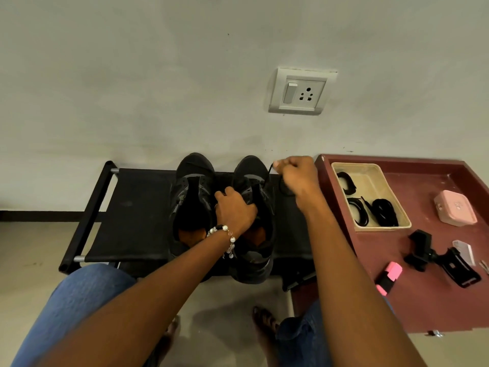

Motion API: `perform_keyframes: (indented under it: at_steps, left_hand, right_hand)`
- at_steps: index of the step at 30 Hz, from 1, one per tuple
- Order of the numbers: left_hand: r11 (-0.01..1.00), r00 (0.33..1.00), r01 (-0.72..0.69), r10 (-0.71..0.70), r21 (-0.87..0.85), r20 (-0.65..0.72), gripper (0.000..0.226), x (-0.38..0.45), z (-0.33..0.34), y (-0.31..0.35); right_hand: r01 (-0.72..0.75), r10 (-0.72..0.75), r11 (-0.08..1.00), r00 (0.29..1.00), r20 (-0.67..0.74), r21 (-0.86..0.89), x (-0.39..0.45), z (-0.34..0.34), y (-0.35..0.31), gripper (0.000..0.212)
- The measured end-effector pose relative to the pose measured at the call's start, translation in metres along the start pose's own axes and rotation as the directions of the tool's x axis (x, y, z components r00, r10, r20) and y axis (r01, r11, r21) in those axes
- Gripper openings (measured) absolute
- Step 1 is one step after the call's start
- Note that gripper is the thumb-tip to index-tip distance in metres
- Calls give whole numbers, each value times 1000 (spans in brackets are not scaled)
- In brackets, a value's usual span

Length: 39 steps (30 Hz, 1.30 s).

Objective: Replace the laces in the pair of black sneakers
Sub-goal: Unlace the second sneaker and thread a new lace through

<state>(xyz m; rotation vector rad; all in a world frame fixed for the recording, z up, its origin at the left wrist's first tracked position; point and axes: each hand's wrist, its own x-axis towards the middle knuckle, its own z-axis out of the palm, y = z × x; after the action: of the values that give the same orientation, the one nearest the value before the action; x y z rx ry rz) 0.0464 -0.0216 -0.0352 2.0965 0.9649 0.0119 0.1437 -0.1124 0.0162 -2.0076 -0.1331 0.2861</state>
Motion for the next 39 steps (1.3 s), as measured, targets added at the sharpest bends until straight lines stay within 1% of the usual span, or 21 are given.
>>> perform_keyframes:
  at_steps: [1,3,5,6,7,8,10,11,12,14,16,17,19,20,22,23,24,31,33,36,39]
  left_hand:
    - [1000,1000,6,-6,-12,-3,66,-1,0,0]
    - [999,1000,12,-13,-37,-12,65,-2,1,0]
    - [999,1000,6,-7,-50,-18,64,-2,2,1]
    - [998,1000,4,-5,-57,-22,62,-3,2,1]
    - [997,1000,2,-5,-71,-30,61,-3,2,1]
    - [996,999,0,-4,-92,-39,61,-3,2,1]
    - [992,999,-12,5,-129,-53,61,-3,2,0]
    - [990,998,-20,12,-140,-57,63,-4,3,0]
    - [988,998,-26,17,-150,-61,65,-4,3,0]
    - [984,997,-34,21,-178,-71,71,-3,3,-1]
    - [977,996,-39,22,-210,-82,78,-3,3,-1]
    - [974,996,-41,23,-224,-84,80,-3,4,-2]
    - [971,996,-44,25,-236,-83,85,-3,4,-2]
    - [970,996,-43,25,-238,-80,87,-3,4,-2]
    - [969,997,-41,23,-243,-76,90,-3,4,-2]
    - [968,997,-38,21,-247,-73,91,-4,3,-2]
    - [967,997,-37,19,-251,-72,91,-4,3,-1]
    - [969,997,-38,21,-244,-72,94,-3,5,-2]
    - [970,997,-38,19,-239,-81,95,-2,5,-2]
    - [968,996,-35,13,-247,-88,94,-2,4,-2]
    - [965,996,-30,6,-260,-94,94,-4,5,-2]
  right_hand:
    - [-16,18,975,1000,-5,222,-2,-7,-8,15]
    - [2,-14,779,1000,14,627,-5,-25,-22,19]
    - [47,-62,515,998,-17,856,-6,-40,-29,17]
    - [70,-68,443,997,-45,894,-6,-44,-29,16]
    - [92,-60,460,996,-72,883,-6,-44,-28,15]
    - [110,-55,565,994,-95,818,-5,-42,-26,13]
    - [119,-88,867,992,-87,483,-2,-33,-17,2]
    - [131,-121,962,991,-57,241,1,-28,-10,10]
    - [151,-151,989,989,3,-12,6,-22,-1,19]
    - [175,-122,893,981,151,-414,9,-10,13,30]
    - [169,-38,816,970,240,-553,7,1,21,25]
    - [161,-15,807,967,254,-568,6,4,22,18]
    - [135,-14,837,974,226,-530,4,5,18,28]
    - [101,-18,888,983,184,-449,4,4,13,34]
    - [16,-4,985,998,65,-172,1,-4,0,25]
    - [-1,2,998,1000,9,-65,2,-11,-4,19]
    - [-2,1,999,1000,-15,-38,3,-17,-7,18]
    - [63,34,908,974,223,-414,2,4,19,23]
    - [43,49,907,978,205,-420,5,14,22,15]
    - [-11,79,919,985,156,-394,4,14,18,36]
    - [-73,98,969,991,93,-234,-2,7,6,17]
